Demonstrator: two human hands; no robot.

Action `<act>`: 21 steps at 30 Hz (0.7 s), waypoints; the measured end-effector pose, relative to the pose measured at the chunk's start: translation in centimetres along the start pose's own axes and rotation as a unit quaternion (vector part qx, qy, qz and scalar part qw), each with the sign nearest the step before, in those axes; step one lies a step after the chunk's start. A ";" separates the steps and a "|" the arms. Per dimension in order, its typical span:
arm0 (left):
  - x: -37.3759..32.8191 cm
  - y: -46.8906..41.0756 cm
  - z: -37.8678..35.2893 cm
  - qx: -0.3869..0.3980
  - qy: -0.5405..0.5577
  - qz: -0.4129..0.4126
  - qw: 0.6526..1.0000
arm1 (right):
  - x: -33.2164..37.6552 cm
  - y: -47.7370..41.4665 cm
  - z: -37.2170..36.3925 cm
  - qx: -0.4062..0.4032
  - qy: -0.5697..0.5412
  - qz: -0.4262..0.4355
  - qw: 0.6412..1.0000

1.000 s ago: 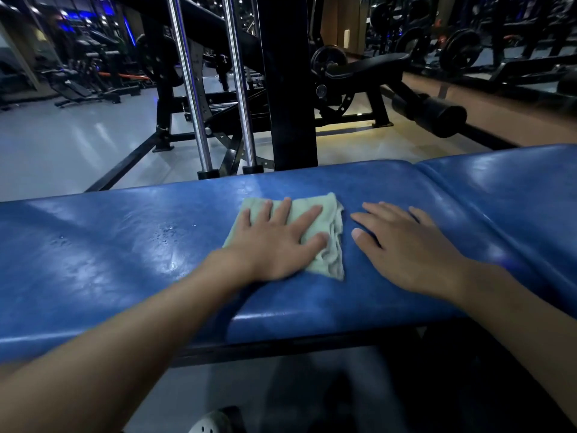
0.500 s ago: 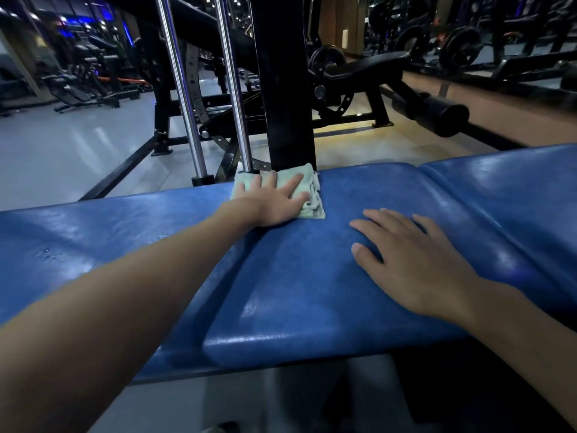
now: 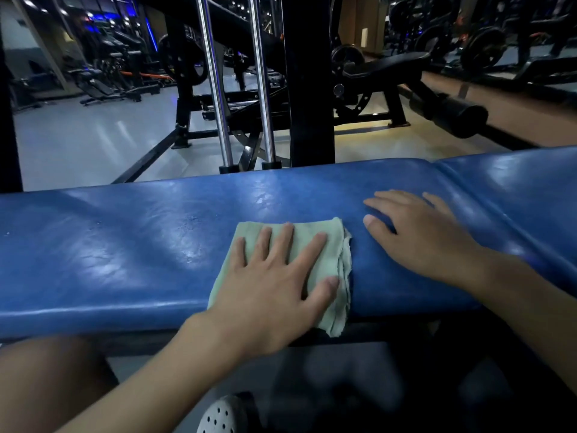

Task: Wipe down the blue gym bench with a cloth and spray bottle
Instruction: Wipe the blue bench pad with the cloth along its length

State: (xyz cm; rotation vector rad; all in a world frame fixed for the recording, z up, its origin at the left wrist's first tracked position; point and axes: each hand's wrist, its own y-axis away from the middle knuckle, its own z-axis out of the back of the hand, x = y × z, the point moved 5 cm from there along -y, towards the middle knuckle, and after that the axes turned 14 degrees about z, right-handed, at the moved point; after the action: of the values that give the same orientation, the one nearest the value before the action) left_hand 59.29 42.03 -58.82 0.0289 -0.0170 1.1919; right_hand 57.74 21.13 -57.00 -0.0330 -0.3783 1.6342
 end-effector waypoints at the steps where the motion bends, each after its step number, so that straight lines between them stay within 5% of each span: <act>1: -0.1 -0.5 0.0 -0.004 -0.008 -0.003 1.000 | 0.3 -0.1 0.0 -0.003 -0.018 0.002 1.000; 6: 0.4 -7.1 0.0 0.046 -0.005 0.001 0.999 | 1.0 -0.5 -2.3 0.084 0.008 0.016 0.996; 15: 0.9 -23.5 0.6 0.056 0.001 0.053 0.997 | 0.9 -0.6 -2.4 0.079 0.035 0.007 0.996; 21: 1.2 -22.6 0.2 0.055 -0.002 0.048 0.997 | 0.9 -0.7 -2.4 0.083 0.028 0.008 0.996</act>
State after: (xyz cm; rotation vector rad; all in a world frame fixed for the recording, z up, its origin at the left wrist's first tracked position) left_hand 80.73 34.74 -58.92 0.1274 0.0446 1.2889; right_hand 58.92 22.57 -58.92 0.0433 -0.1997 1.6720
